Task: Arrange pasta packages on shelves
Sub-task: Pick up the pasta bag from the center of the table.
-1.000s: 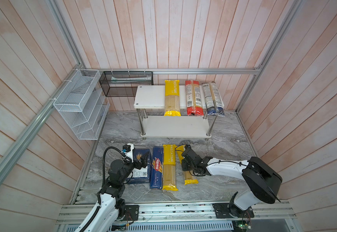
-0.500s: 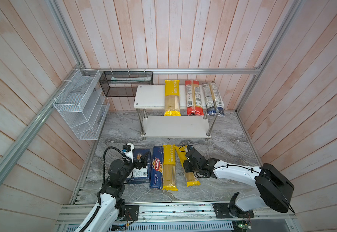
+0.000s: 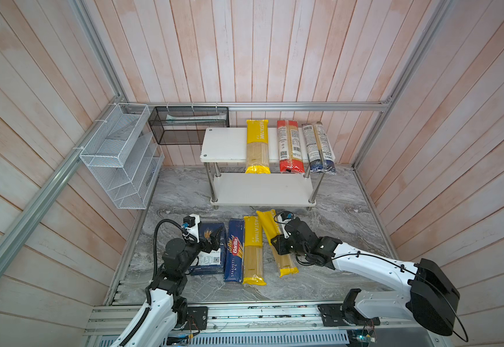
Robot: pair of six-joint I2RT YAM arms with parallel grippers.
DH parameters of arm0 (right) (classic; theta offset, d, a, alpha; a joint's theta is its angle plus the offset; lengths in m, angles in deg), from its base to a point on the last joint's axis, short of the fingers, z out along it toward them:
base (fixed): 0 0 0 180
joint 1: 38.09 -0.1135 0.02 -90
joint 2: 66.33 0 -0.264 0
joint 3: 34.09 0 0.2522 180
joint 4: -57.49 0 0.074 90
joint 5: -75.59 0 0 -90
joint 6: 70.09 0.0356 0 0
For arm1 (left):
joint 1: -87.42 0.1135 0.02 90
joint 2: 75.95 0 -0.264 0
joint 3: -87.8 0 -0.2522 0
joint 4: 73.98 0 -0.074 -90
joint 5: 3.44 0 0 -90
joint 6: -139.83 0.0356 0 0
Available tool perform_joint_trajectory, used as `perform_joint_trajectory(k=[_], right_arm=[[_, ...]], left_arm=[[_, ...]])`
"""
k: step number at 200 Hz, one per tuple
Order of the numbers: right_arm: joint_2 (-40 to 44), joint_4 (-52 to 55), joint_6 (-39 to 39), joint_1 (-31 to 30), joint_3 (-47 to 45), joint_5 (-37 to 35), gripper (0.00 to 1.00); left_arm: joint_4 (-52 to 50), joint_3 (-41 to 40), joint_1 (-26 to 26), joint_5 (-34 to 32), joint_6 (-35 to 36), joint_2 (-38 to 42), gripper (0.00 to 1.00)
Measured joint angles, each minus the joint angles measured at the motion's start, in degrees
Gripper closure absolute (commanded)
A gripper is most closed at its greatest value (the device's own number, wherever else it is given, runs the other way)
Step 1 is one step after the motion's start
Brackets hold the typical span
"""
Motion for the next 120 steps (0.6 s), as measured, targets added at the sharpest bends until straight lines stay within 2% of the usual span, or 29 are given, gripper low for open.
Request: perform_joint_trajectory(k=[57, 120], right_arm=[[0.0, 1.4, -3.2, -3.2, 11.0, 2.6, 1.0], [-4.7, 2.6, -5.9, -7.6, 20.2, 3.5, 1.0]], left_arm=[[0.0, -0.1, 0.0, 0.8, -2.6, 2.0, 0.0], [3.0, -2.4, 0.0, 4.7, -3.4, 0.5, 0.0]])
